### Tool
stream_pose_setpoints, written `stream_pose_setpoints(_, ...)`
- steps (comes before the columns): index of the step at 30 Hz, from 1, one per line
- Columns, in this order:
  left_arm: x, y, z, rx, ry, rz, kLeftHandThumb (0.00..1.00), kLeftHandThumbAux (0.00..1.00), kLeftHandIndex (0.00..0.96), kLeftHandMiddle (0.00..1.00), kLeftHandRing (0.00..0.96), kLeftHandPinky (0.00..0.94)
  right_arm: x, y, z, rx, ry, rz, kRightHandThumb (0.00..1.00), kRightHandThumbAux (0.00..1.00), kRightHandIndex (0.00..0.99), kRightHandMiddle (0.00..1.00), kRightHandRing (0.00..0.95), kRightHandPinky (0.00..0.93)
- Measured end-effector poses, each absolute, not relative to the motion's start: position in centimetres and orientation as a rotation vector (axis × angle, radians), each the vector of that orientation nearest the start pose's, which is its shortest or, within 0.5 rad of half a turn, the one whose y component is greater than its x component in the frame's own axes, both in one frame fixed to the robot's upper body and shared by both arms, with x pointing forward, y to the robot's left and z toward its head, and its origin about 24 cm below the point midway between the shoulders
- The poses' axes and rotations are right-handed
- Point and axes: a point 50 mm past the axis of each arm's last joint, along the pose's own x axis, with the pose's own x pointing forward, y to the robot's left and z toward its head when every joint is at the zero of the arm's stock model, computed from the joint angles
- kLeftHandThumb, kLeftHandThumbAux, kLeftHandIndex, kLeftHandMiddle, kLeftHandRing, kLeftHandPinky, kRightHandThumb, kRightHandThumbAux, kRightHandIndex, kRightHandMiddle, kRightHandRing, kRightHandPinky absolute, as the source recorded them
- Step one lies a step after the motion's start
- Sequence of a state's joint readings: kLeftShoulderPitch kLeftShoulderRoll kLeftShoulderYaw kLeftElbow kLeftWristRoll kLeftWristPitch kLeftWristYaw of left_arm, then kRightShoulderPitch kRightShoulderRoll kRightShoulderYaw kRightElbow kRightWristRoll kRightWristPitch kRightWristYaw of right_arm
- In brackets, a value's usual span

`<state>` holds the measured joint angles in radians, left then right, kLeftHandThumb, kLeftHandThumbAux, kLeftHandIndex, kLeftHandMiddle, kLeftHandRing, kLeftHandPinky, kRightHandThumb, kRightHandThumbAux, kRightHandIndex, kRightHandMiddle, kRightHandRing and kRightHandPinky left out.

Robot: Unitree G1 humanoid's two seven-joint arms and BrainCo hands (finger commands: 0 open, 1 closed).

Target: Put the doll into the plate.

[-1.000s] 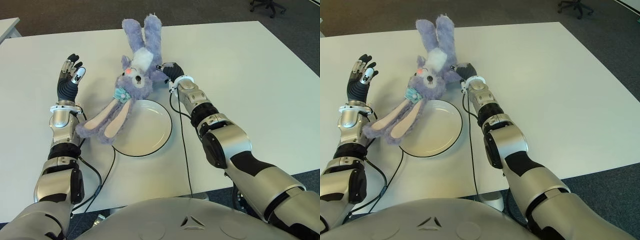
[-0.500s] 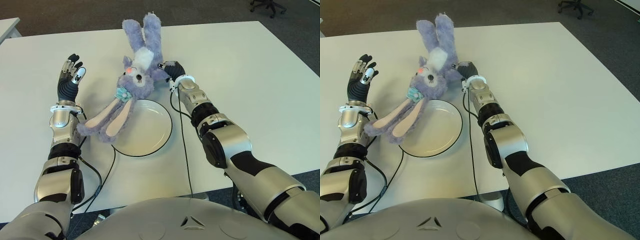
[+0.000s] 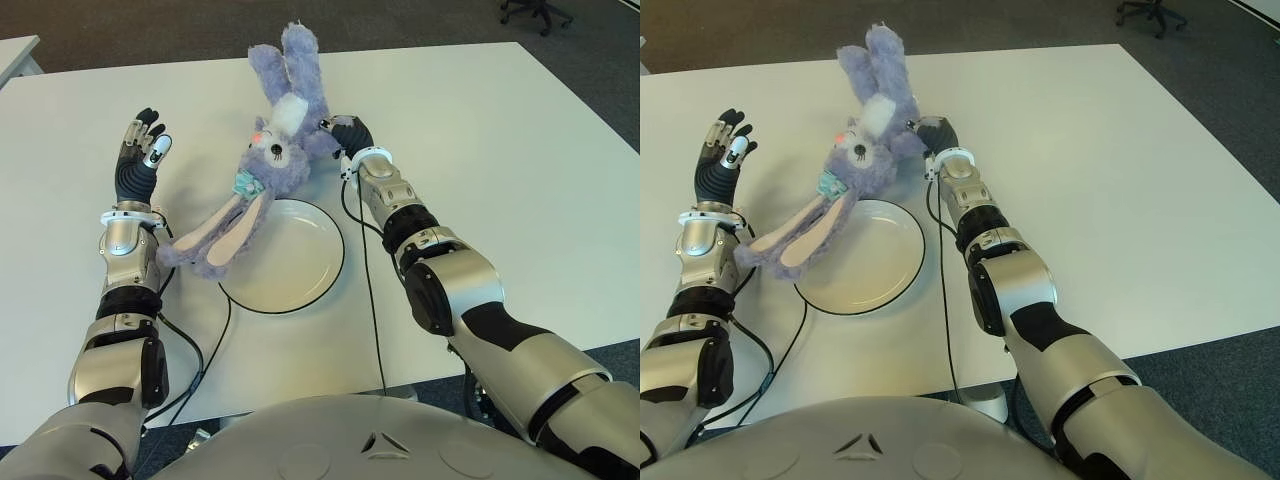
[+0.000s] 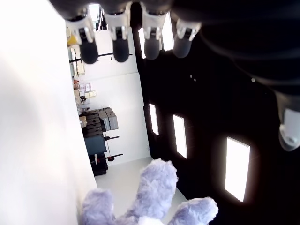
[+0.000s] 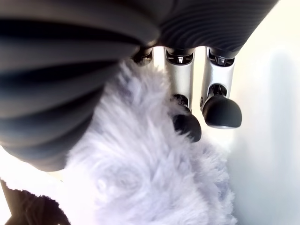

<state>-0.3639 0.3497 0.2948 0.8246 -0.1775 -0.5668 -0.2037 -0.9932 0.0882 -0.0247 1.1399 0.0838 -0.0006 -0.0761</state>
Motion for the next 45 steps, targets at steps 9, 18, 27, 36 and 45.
stream_pose_setpoints(9, 29.3, 28.4, 4.4, 0.114, -0.170, 0.161, 0.000, 0.420, 0.000, 0.067, 0.074, 0.093, 39.1, -4.8, 9.3, 0.014, 0.190, 0.196, 0.700, 0.719, 0.437, 0.821, 0.855, 0.850)
stream_pose_setpoints(18, 29.4, 28.4, 4.3, 0.114, -0.162, 0.162, 0.000, 0.425, 0.006, 0.068, 0.073, 0.097, 39.2, -4.9, 9.6, 0.033, 0.178, 0.189, 0.703, 0.719, 0.437, 0.806, 0.843, 0.849)
stream_pose_setpoints(27, 29.4, 28.4, 4.3, 0.116, -0.161, 0.163, 0.000, 0.424, 0.000, 0.071, 0.073, 0.081, 39.4, -4.9, 10.5, 0.066, 0.148, 0.185, 0.704, 0.720, 0.437, 0.794, 0.842, 0.851)
stream_pose_setpoints(36, 29.4, 28.3, 4.2, 0.131, -0.155, 0.159, 0.000, 0.421, 0.000, 0.070, 0.075, 0.090, 39.6, -4.6, 11.3, 0.070, 0.125, 0.191, 0.702, 0.720, 0.437, 0.795, 0.844, 0.853)
stream_pose_setpoints(45, 29.5, 28.3, 4.1, 0.136, -0.145, 0.164, 0.000, 0.416, 0.000, 0.063, 0.072, 0.088, 39.7, -4.6, 11.7, 0.086, 0.125, 0.192, 0.698, 0.720, 0.436, 0.782, 0.835, 0.848)
